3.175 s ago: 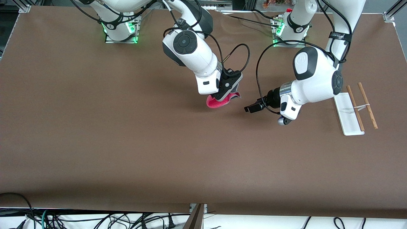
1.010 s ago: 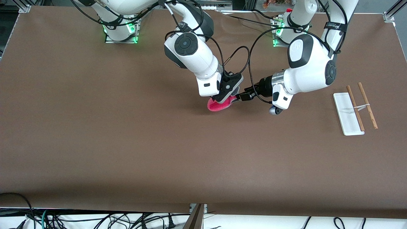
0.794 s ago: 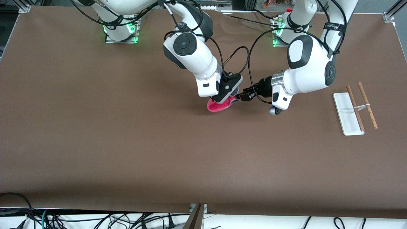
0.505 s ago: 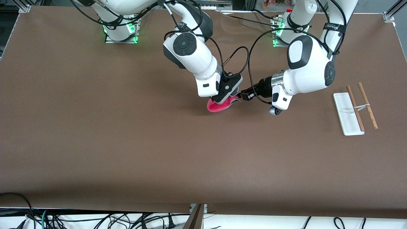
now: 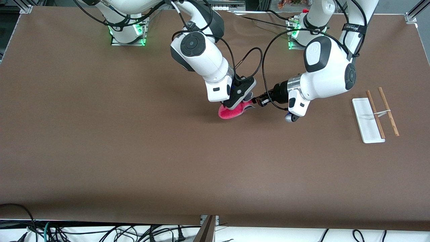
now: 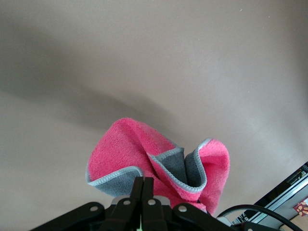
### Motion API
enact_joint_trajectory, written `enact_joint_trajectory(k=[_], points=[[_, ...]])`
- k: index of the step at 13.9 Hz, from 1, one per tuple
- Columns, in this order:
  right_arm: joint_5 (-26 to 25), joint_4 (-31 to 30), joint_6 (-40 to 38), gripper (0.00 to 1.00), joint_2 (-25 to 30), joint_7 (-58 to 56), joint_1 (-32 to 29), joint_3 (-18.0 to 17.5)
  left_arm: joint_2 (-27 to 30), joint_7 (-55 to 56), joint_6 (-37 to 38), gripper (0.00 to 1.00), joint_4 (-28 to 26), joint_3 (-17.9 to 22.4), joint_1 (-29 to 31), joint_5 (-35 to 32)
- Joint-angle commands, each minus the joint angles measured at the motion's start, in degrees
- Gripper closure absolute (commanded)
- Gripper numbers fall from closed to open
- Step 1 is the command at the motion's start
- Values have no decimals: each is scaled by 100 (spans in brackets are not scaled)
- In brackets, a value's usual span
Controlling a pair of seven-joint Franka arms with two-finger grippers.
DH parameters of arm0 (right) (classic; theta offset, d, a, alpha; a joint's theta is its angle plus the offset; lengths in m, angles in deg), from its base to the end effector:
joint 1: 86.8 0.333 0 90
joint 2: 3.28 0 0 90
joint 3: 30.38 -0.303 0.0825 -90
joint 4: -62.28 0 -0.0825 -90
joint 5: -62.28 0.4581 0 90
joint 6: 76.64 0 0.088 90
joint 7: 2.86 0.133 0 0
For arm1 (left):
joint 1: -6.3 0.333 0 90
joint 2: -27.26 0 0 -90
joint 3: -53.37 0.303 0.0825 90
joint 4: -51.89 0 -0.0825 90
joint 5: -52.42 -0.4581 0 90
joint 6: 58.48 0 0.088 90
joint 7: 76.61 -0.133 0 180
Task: Pass towel and hang on rack
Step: 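Close the left gripper on the towel beside the right gripper, then open the right gripper and carry the towel with the left gripper toward the rack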
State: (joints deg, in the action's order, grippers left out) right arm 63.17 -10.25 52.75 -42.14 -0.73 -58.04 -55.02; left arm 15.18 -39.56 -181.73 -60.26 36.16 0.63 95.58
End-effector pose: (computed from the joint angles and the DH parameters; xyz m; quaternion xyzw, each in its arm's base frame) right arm 0.5603 0.6194 0.3652 -0.9067 -0.3577 -0.1019 0.1991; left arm 0.5970 -0.2958 0.3110 0.8869 0.3174 -0.1753 0.2862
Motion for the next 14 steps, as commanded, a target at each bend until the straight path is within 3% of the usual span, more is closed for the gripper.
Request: enact_joint_trajectory(k=[1,2,8,12,14], points=[[24,2,-71,93,71,85,-28,-32,127,-5,3,100,0,7,4,158],[59,-7,-63,1,71,94,-72,-32,153,-5,29,100,0,7,21,158],[174,-7,-80,0,132,357,-116,-32,346,-31,187,100,0,42,109,149],[86,2,-721,0,360,375,-265,12,636,-145,915,100,-9,68,618,53],[86,2,-1001,0,519,366,-397,143,724,-398,1389,100,26,68,917,-331]])
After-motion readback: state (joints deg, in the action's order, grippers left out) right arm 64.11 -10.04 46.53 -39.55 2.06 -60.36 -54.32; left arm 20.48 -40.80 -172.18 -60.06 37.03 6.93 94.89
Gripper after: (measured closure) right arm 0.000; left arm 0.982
